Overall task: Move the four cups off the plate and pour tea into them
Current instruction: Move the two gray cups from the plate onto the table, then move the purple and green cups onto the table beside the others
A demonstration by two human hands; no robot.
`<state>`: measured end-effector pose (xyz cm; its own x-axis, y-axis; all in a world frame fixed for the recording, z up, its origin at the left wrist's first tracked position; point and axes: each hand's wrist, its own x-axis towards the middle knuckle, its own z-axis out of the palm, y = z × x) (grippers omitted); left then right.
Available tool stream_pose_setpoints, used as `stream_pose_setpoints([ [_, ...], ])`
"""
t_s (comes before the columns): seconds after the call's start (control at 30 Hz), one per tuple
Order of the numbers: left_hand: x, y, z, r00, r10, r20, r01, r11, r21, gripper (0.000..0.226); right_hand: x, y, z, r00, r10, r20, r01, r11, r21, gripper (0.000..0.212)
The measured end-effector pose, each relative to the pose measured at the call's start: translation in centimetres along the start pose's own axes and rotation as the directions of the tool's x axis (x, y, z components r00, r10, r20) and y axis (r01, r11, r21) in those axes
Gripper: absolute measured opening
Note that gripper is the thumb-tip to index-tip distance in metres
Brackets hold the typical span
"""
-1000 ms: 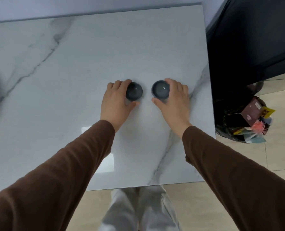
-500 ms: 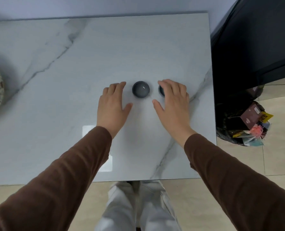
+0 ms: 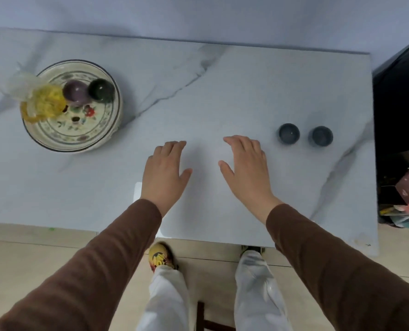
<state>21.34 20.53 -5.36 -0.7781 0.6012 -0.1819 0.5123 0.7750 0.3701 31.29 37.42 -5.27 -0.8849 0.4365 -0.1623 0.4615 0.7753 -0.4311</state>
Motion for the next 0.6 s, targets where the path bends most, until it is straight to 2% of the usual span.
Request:
stream_pose_setpoints([
  [0.27, -1.2, -9.9, -5.1, 1.0, -0.023, -0.001, 0.023, 0.998, -0.056, 0.06, 0.9, -10.9, 3.7, 1.0, 0.015, 0.01, -0.016, 0.996, 0.091, 0.049],
  [0.6, 2.5, -16.5, -8.8, 0.984, -0.155, -0.088, 0.143, 0.982, -0.122, 0.059, 7.3, -16.7, 6.0, 1.0, -0.018, 0.014, 0.015, 0.982, 0.187, 0.05],
])
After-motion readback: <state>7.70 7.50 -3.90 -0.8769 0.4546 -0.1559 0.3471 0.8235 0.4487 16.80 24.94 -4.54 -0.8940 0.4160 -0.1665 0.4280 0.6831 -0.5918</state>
